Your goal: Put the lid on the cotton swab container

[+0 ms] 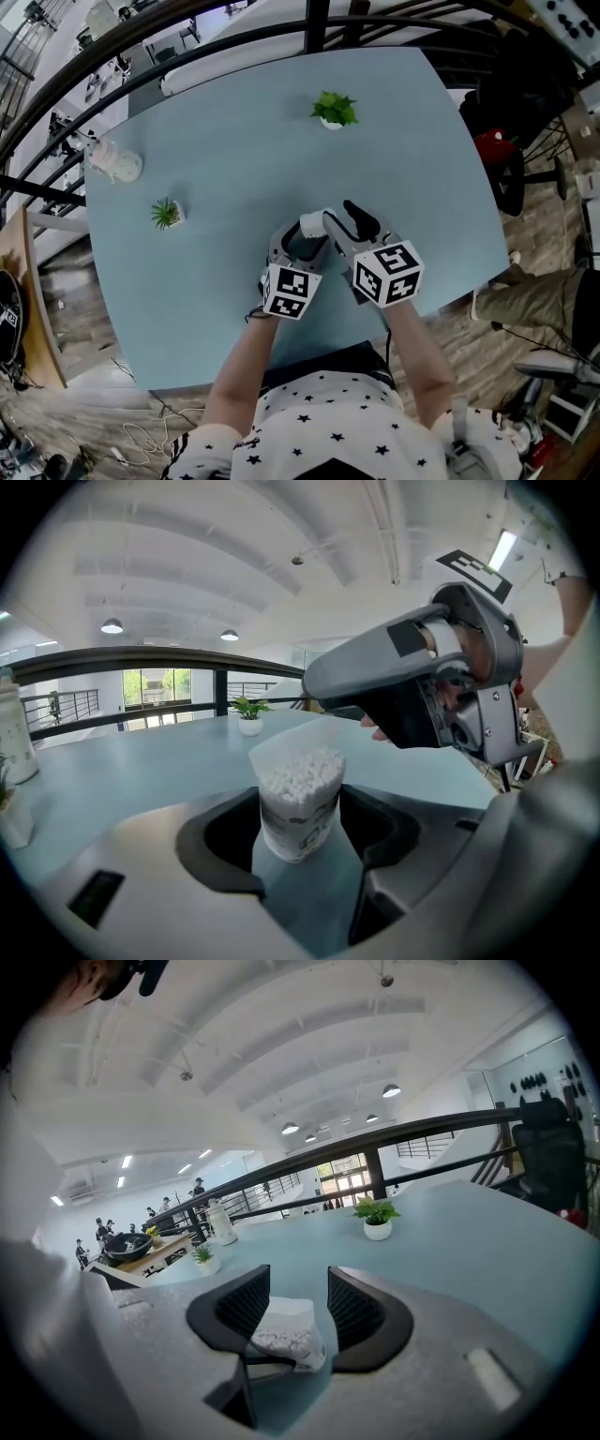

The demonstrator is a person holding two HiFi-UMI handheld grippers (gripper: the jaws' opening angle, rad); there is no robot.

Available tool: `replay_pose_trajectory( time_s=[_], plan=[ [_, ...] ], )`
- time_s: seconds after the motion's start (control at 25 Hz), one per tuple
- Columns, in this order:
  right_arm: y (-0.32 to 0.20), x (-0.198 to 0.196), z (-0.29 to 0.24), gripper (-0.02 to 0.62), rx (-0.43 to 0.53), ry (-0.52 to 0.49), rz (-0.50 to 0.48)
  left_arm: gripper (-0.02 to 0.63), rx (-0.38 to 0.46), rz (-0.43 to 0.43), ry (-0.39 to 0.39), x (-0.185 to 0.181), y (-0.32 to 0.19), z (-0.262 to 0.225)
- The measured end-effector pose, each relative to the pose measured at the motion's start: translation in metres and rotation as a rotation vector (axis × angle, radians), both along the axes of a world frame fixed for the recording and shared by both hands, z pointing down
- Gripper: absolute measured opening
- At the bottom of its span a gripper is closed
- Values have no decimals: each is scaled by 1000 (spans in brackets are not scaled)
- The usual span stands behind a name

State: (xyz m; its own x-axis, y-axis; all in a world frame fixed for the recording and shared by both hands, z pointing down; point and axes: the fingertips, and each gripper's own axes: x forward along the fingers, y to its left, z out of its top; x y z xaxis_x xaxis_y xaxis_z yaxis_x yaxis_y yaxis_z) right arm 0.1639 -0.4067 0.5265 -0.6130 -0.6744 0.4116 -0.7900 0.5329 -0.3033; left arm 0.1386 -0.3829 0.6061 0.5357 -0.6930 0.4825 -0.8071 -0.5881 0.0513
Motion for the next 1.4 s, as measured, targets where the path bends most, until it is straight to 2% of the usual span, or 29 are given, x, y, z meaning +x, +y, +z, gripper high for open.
replay_pose_trajectory(
  time_s=[1.4],
  plan=[
    [13,-5,33,176,-76,60,-30,256,-5,1,-8,-2,1,3]
  ],
)
